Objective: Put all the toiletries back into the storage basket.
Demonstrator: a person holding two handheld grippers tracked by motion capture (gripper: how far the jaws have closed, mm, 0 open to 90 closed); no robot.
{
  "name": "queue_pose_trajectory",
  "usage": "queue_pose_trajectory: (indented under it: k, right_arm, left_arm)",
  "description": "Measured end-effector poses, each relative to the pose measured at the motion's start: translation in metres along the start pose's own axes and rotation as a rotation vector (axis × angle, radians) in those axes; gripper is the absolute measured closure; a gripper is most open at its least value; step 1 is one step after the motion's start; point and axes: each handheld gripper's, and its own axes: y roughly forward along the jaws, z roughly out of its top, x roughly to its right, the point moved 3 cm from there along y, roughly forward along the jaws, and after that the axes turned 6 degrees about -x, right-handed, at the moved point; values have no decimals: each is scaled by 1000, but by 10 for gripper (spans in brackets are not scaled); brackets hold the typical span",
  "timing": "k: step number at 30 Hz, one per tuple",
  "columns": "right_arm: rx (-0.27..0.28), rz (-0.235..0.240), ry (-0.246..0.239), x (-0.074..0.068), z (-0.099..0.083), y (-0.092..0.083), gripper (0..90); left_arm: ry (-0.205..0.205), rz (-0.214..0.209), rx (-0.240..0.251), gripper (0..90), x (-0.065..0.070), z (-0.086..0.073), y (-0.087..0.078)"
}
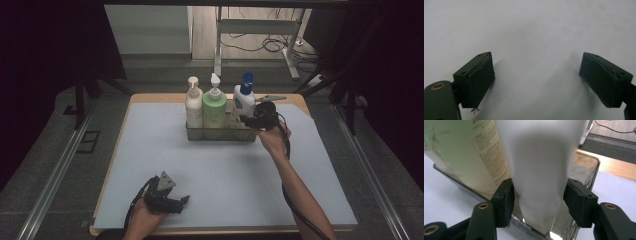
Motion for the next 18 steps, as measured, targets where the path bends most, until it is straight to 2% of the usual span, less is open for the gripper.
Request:
queue_pose_trajectory:
  k: [11,14,18]
  right_arm:
    - [-22,34,-25,6,-18,-18,516]
    - [-34,16,-30,11,-21,-21,546]
    - [-41,-16,6,23,-21,-20,619]
  left_arm:
    - [-2,0,1,122,0,0,0]
    - [-2,0,1,122,0,0,0]
    - [-2,0,1,122,0,0,0]
